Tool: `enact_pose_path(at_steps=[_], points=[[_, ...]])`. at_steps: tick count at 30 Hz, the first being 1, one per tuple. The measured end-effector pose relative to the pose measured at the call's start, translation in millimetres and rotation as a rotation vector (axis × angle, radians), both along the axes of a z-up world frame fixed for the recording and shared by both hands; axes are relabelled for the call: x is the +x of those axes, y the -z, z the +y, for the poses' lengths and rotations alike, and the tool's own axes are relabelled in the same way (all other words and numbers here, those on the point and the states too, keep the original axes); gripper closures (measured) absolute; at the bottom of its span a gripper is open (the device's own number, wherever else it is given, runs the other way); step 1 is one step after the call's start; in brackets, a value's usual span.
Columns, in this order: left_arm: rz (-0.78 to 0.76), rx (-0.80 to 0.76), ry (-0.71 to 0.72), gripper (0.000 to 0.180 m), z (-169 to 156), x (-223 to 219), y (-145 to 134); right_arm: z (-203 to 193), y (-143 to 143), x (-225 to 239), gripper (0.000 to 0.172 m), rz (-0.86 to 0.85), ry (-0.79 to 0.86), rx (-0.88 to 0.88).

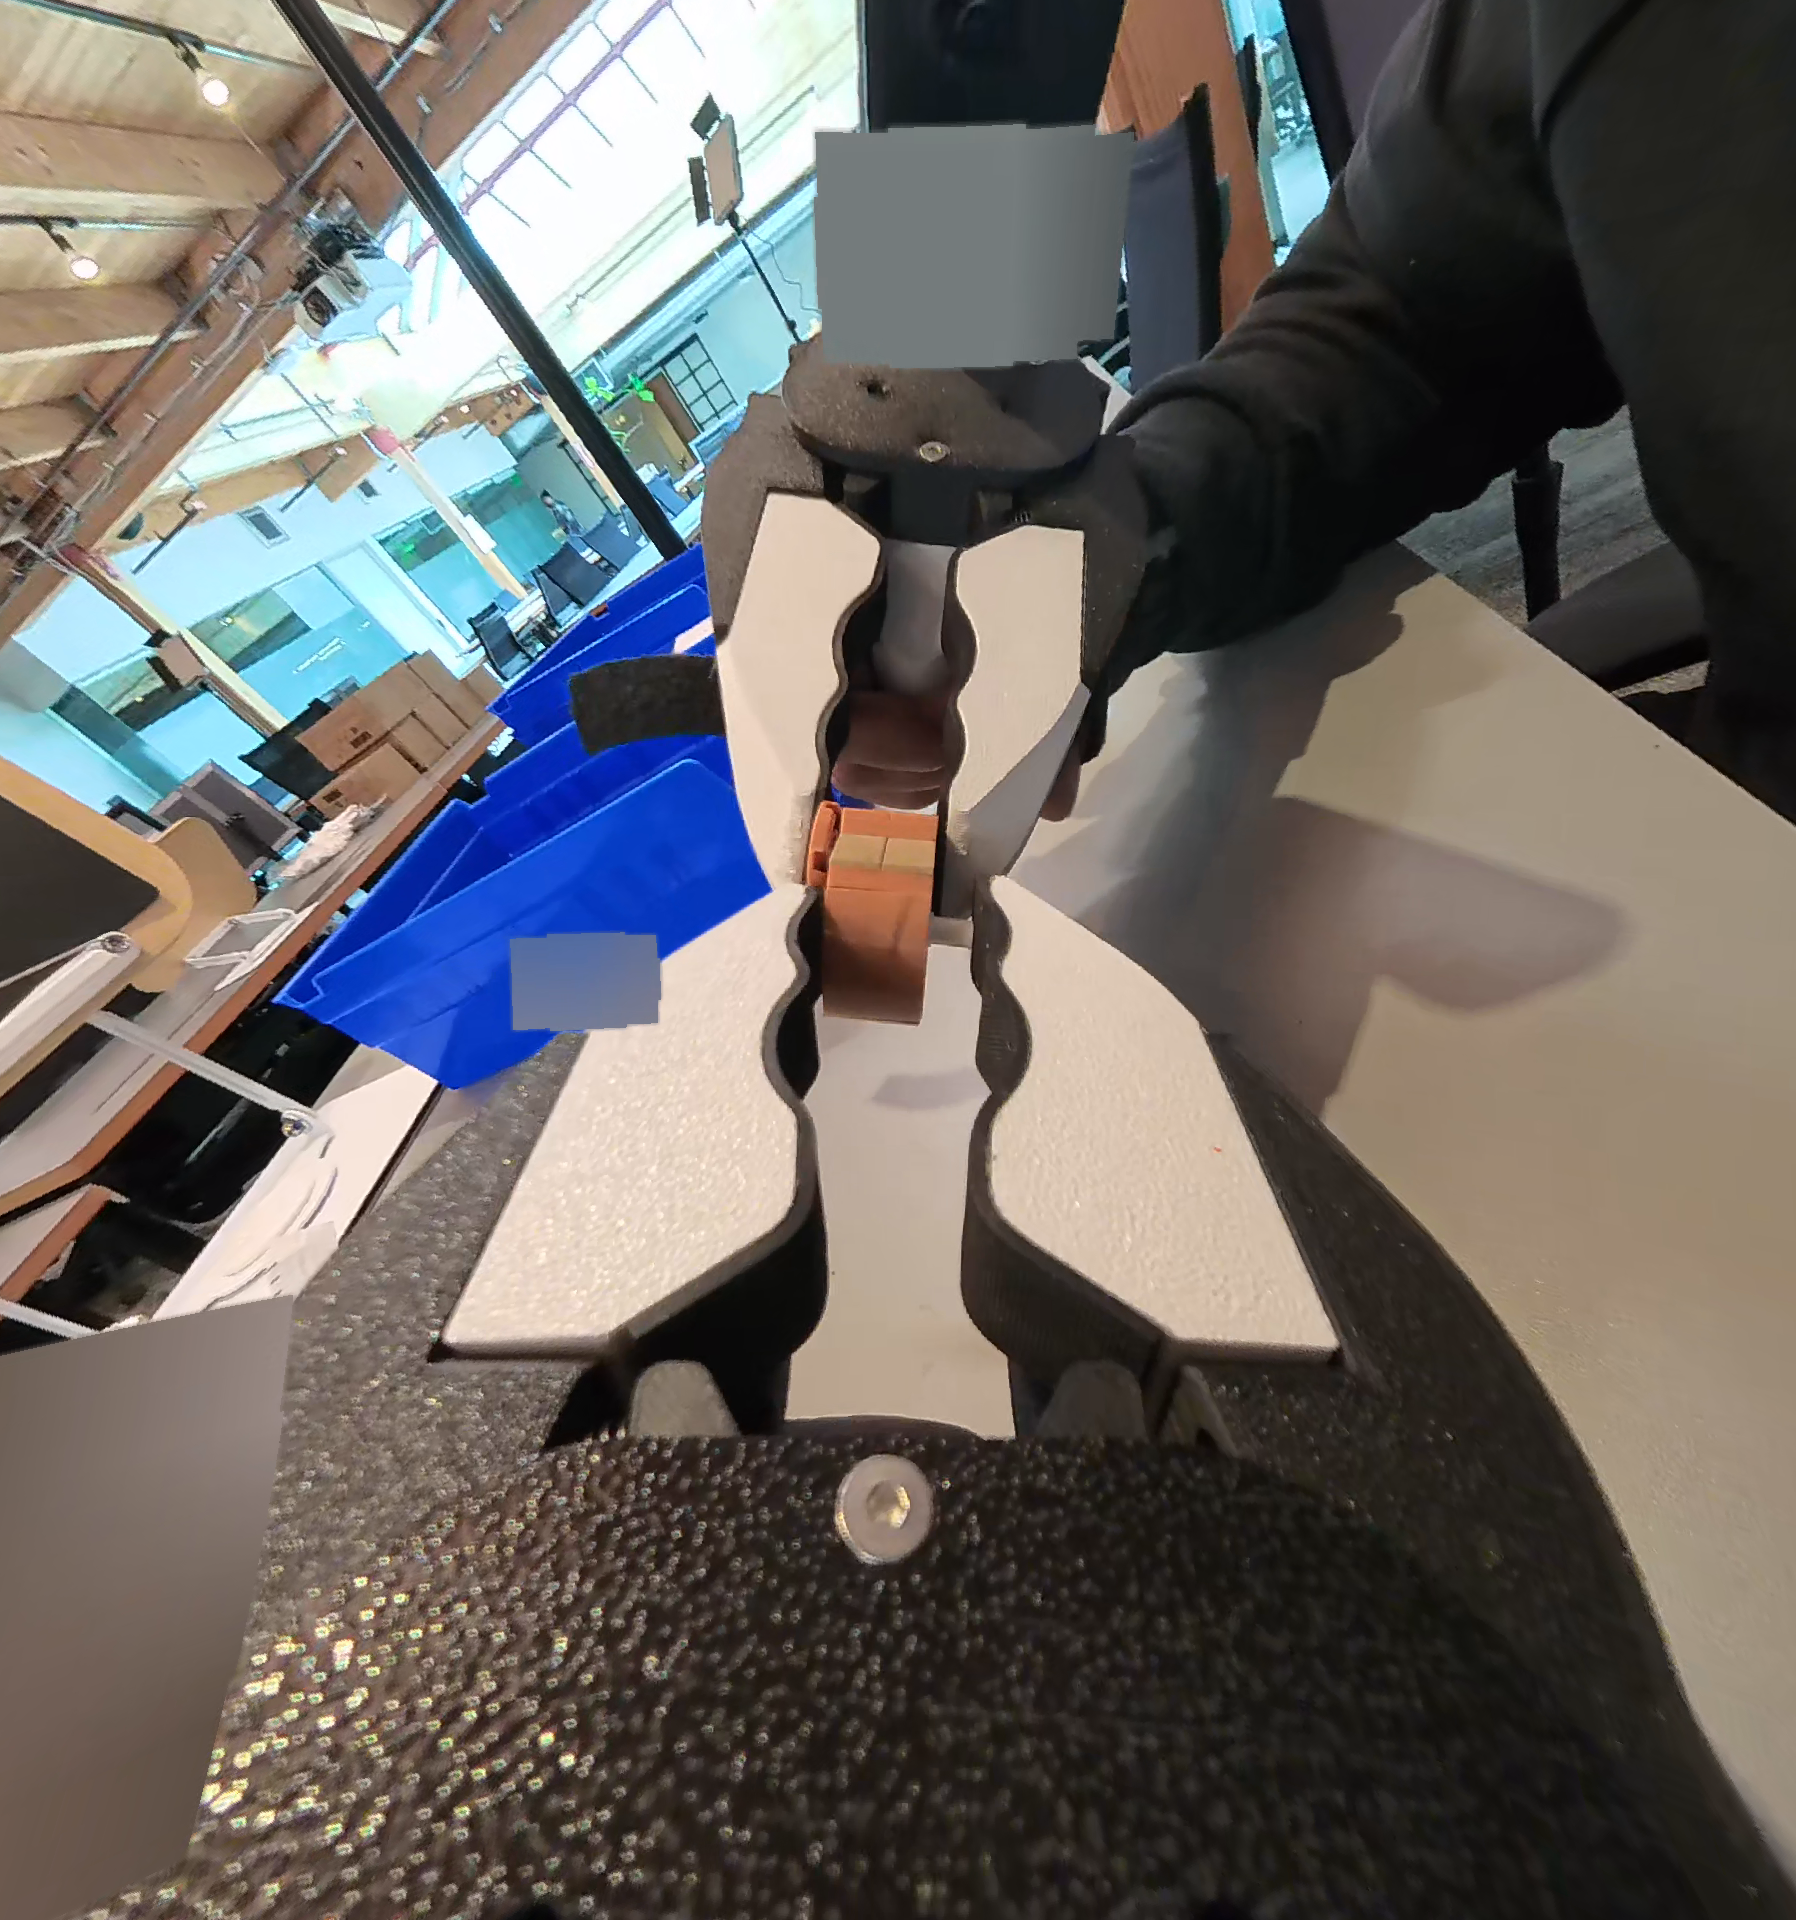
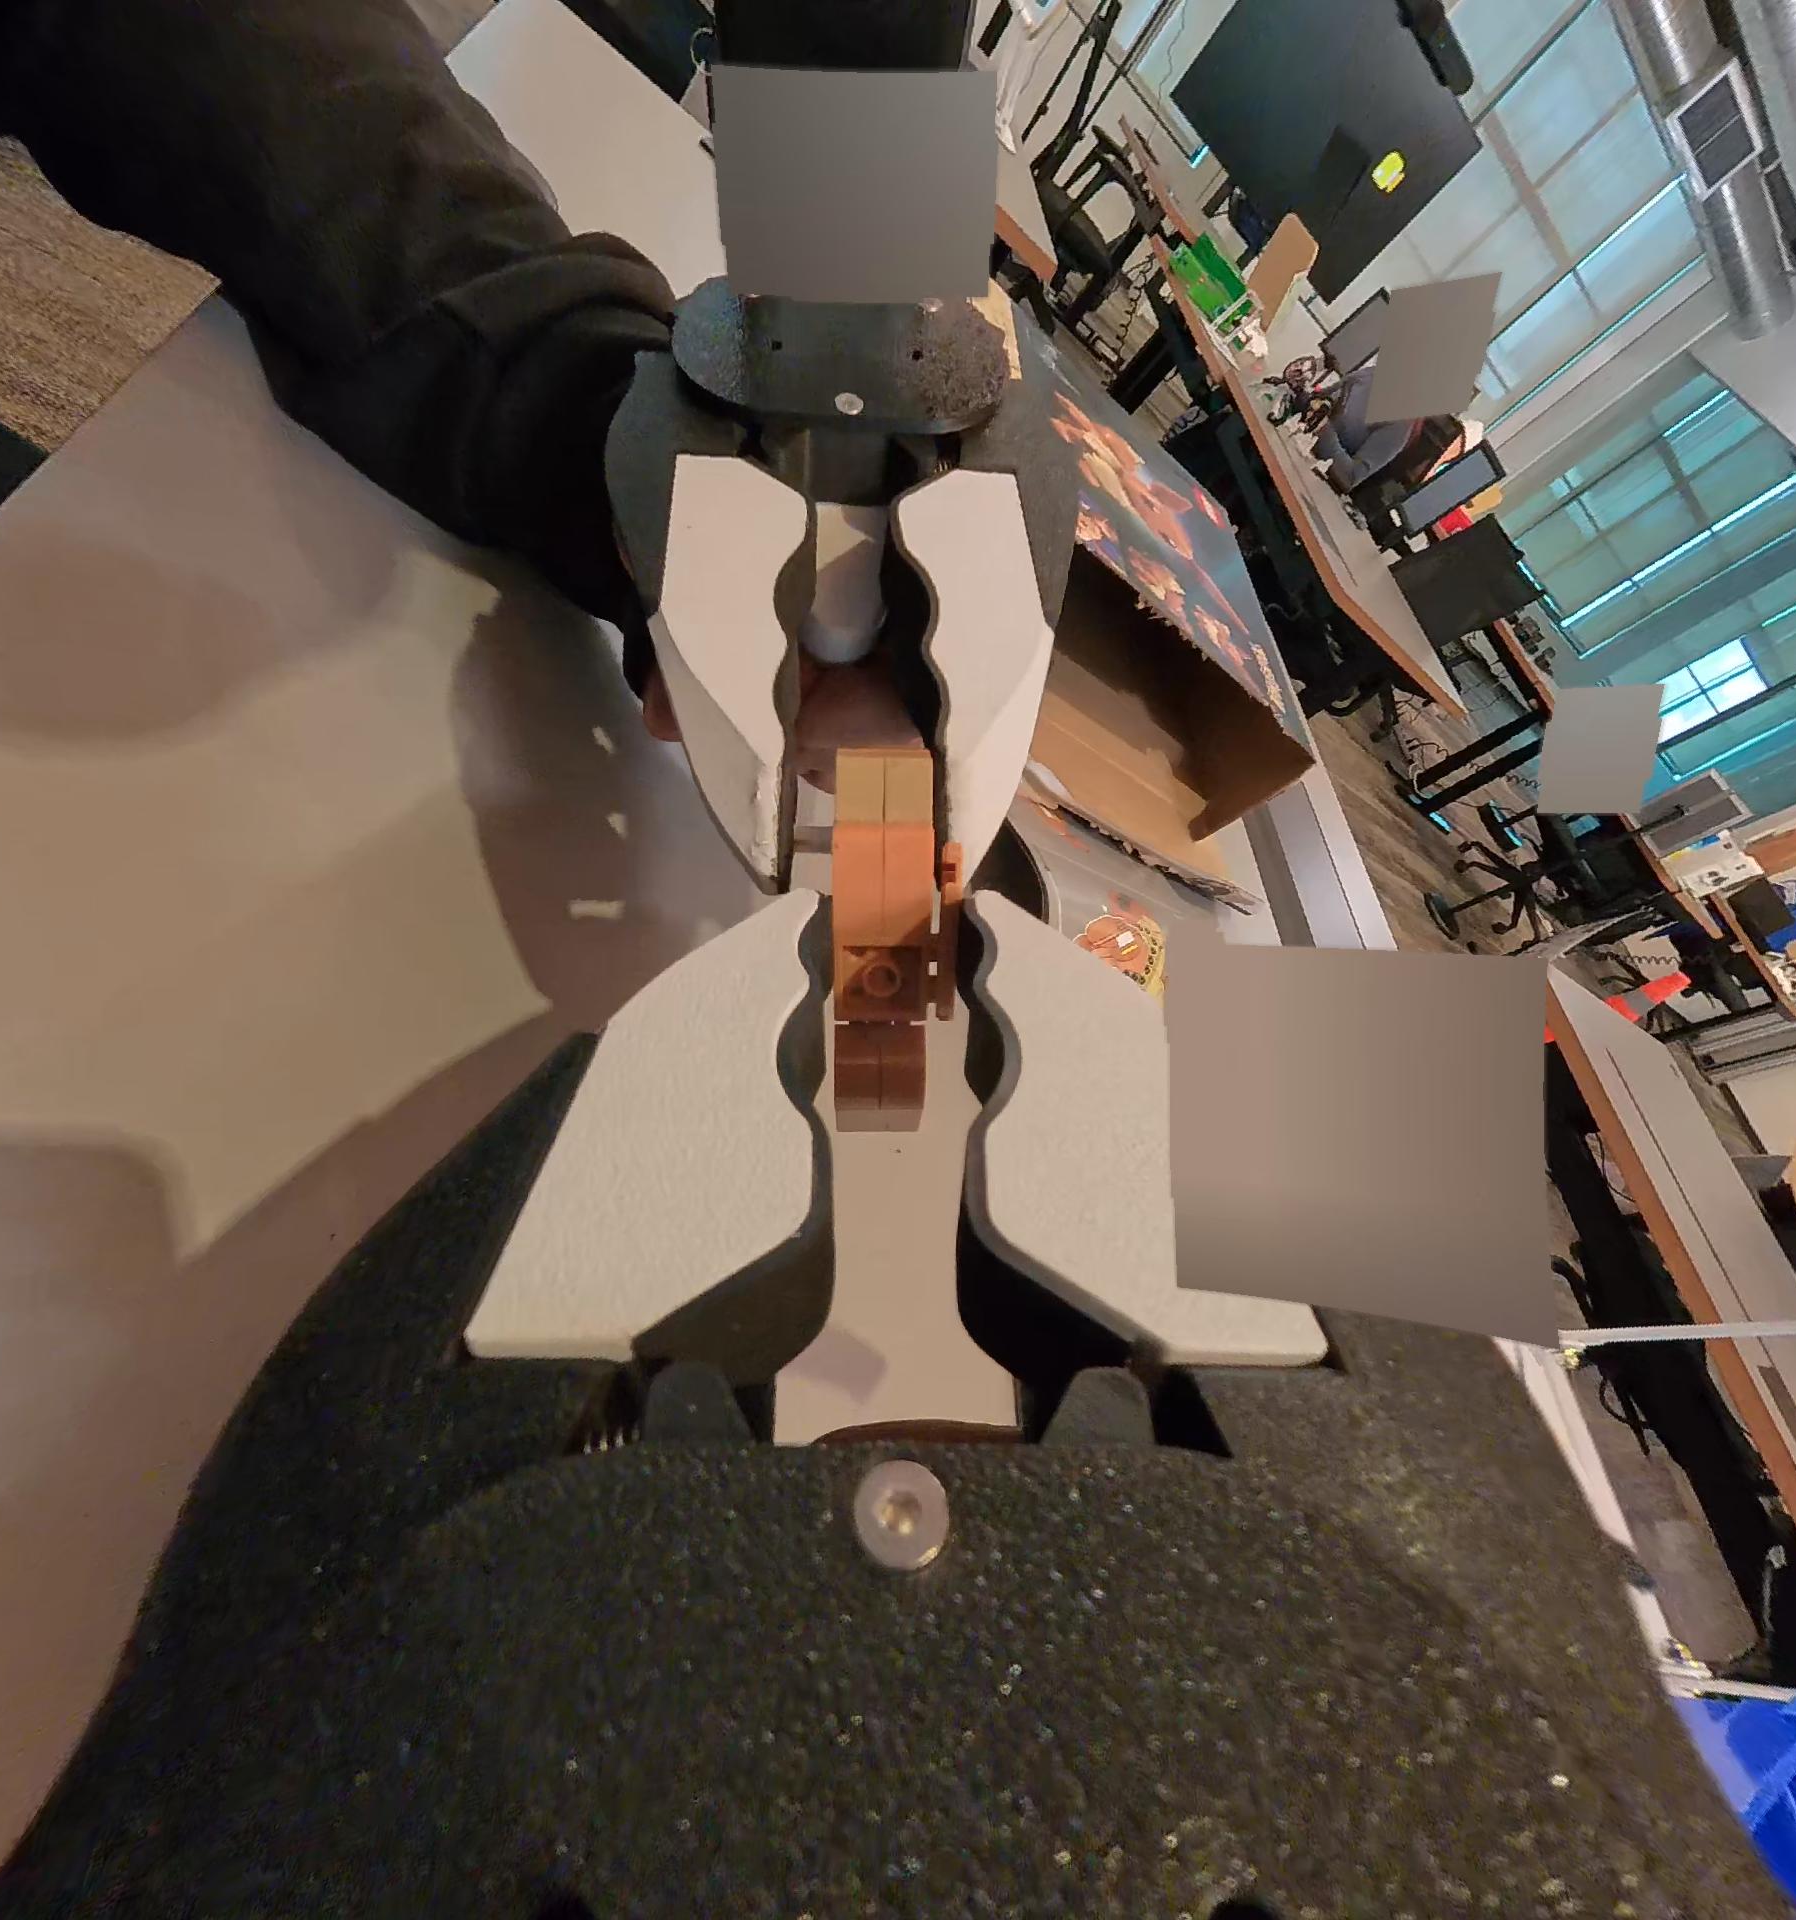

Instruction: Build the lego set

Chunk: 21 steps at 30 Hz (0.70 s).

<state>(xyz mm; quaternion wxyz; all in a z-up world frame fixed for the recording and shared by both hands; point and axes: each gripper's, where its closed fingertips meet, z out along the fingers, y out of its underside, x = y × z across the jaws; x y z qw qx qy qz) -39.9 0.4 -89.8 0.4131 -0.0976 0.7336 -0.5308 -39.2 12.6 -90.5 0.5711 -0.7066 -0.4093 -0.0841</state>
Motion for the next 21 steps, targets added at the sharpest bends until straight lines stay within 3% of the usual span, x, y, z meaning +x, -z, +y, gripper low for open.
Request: enact_pose_path(at_steps=[9, 15, 21], points=[[-0.004, 0.047, -0.012, 0.154, -2.3, 0.5, 4.6, -2.9, 5.1, 1.6, 0.150, -0.060, -0.003, -0.031], [-0.009, 0.100, -0.054, 0.154, -0.2, 4.4, 9.7, -1.1, 9.6, 7.2, 0.149, -0.212, 0.050, 0.000], [0.014, 0.017, -0.013, 0.154, -2.3, 2.4, 5.2, -3.3, 4.8, 3.6, 0.150, 0.002, -0.003, -0.014]])
